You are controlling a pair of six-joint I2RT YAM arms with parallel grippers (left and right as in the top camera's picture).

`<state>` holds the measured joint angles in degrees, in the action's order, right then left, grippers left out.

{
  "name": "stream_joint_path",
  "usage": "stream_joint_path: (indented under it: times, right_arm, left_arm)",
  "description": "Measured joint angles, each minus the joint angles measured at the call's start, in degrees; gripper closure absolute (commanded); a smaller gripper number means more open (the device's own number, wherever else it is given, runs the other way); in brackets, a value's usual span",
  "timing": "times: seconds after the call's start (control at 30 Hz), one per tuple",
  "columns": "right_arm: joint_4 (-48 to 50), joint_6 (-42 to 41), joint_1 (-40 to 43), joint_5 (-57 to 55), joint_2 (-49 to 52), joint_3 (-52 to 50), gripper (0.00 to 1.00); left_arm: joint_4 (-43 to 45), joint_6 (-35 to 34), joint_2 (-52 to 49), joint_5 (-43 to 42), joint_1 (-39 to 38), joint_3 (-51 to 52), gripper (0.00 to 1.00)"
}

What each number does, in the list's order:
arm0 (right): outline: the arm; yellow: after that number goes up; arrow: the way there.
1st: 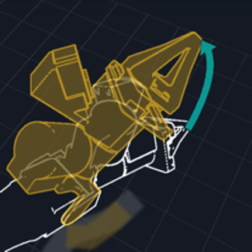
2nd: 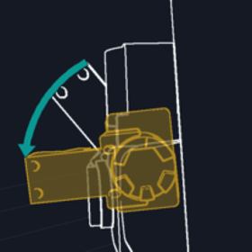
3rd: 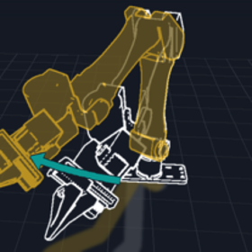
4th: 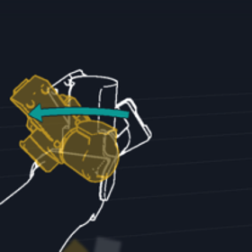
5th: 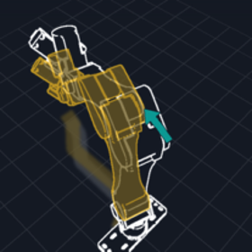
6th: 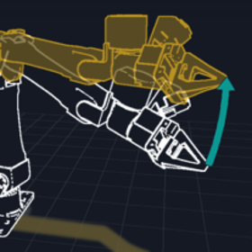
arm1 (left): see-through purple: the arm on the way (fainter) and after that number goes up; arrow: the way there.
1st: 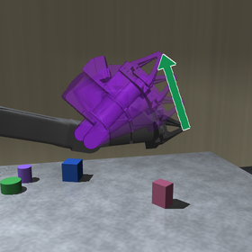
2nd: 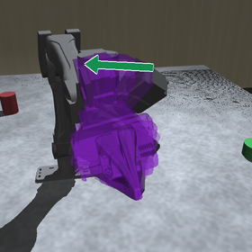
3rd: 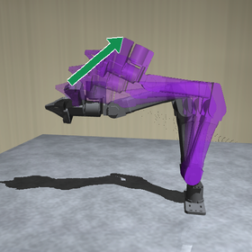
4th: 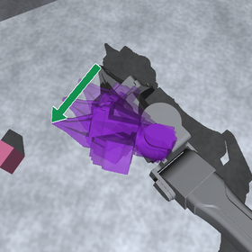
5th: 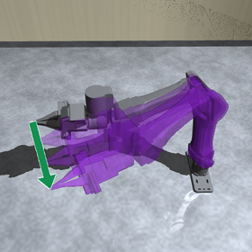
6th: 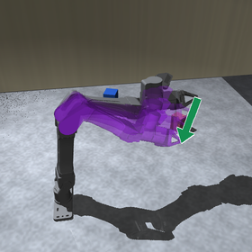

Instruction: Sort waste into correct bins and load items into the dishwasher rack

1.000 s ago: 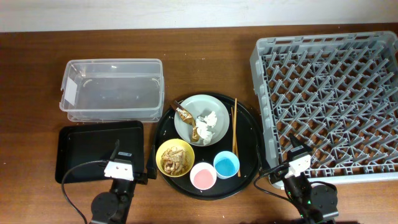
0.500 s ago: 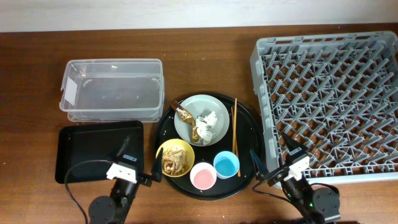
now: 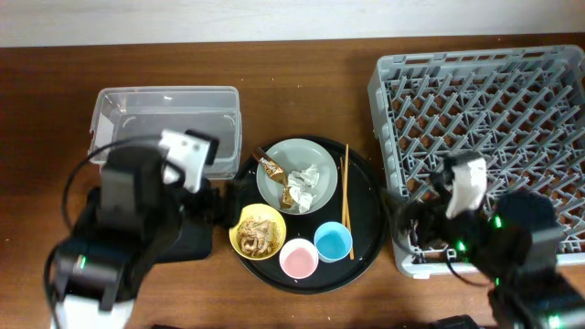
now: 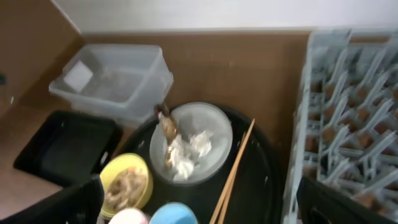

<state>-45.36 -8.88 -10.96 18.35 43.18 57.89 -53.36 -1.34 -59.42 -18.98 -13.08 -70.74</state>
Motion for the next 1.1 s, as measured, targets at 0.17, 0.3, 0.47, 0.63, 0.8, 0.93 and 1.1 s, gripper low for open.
stream_joint_path:
  times: [0.17,0.3,0.47,0.63,0.8,0.93,1.1]
  right_arm:
    - [-4.0,-1.5,0.0,0.5,8.0,3.5,0.02]
    - [-7.7,-6.4,0.0,-3.8,11.0,3.8,0.02]
    - [-10.2,-7.6,0.0,-4.6,12.7,3.8,0.02]
    - [-10.2,-7.6,0.0,-4.8,12.7,3.9,0.02]
    - [-10.2,-7.7,0.0,-4.8,12.7,3.9,0.02]
    - [-10.6,-7.6,0.0,-4.8,12.7,4.0,0.08]
    - [-9.7,-6.7,0.0,1.4,12.8,4.0,0.27]
  left_arm:
    - [-7.5,-1.4,-12.7,-13.1,-1.3,-1.2,0.01]
    - [-15.9,-3.9,-22.4,-8.9,-12.7,-0.4,0.31]
    - [-12.9,-15.2,-27.4,10.8,-29.4,5.2,0.43]
    - [-2.8,-20.2,-27.4,18.7,-33.5,12.6,0.72]
    - [-0.9,-21.4,-27.4,18.8,-33.5,13.7,0.99]
    - [-12.3,-21.9,-27.1,18.4,-31.3,6.8,0.99]
    - [-12.7,-17.5,-22.6,6.6,-16.8,-6.5,0.99]
